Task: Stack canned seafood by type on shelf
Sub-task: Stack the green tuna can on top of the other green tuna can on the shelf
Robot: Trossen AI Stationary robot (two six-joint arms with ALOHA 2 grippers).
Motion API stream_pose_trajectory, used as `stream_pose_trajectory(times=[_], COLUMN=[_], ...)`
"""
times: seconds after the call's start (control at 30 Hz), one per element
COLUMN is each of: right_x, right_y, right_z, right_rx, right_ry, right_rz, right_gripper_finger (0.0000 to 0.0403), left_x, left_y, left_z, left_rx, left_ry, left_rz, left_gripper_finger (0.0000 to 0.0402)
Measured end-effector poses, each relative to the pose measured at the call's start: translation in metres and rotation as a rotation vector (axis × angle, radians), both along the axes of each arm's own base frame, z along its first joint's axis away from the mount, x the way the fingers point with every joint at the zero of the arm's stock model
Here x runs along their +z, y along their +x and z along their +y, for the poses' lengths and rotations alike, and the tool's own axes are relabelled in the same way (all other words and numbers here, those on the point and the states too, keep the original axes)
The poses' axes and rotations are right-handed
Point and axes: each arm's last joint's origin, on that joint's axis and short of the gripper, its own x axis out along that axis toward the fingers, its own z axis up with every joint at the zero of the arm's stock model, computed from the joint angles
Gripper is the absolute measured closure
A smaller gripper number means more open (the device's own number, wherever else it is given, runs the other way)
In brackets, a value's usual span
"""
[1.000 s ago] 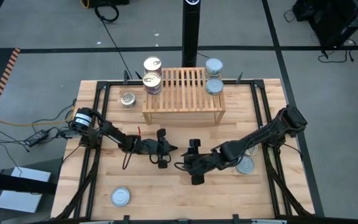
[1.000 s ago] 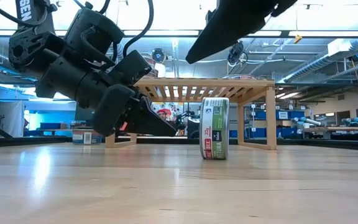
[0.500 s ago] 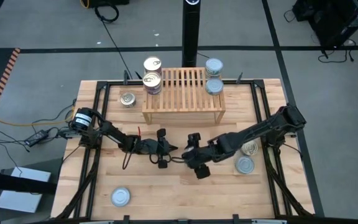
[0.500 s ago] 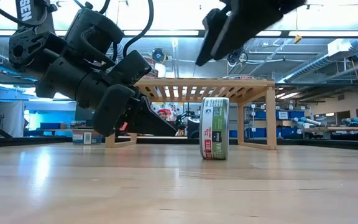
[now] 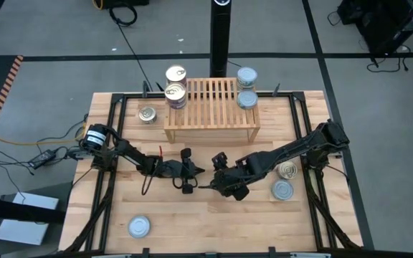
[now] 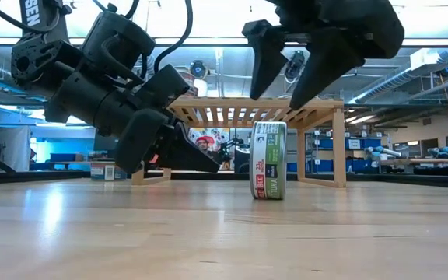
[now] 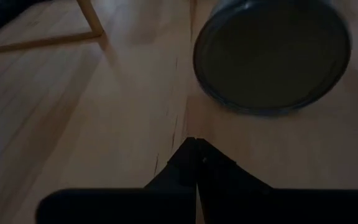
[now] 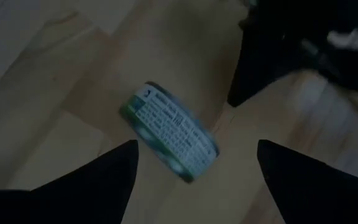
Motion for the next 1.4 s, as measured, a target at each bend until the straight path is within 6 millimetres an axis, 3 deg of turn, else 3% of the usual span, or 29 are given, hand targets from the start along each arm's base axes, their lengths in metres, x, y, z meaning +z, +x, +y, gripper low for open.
stream_pose_trajectory(times=[0.13,0.37,0.6,0.8,1.13,1.3,1.4], right_x=[0.0,-0.025,-0.036,-0.04,-0.039,-0.039,-0.028], right_y=[0.0,0.009,0.017,0.017,0.017,0.016,0.018], right_z=[0.0,0.0,0.002,0.002,0.007,0.012,0.02], right_rx=[0.074,0.132,0.179,0.182,0.136,0.141,0.11], right_ry=[-0.03,-0.068,-0.106,-0.096,-0.067,-0.062,-0.059], right_rz=[0.006,0.088,0.124,0.15,0.13,0.118,0.094], right_gripper_finger=[0.0068,0.0069,0.0086,0.0125,0.0249,0.0252,0.0252], left_x=[-0.001,-0.002,-0.002,-0.003,-0.003,-0.003,-0.002], left_y=[-0.001,-0.001,-0.001,-0.001,-0.001,-0.001,-0.001], left_z=[0.0,0.0,0.0,0.0,0.0,0.0,0.0], left_rx=[-0.002,-0.003,-0.003,-0.003,-0.003,-0.003,-0.003], left_ry=[0.015,0.021,0.021,0.021,0.021,0.02,0.02], left_rz=[0.012,0.03,0.03,0.032,0.032,0.032,0.029], left_gripper_finger=[0.0398,0.0398,0.0398,0.0398,0.0398,0.0398,0.0398])
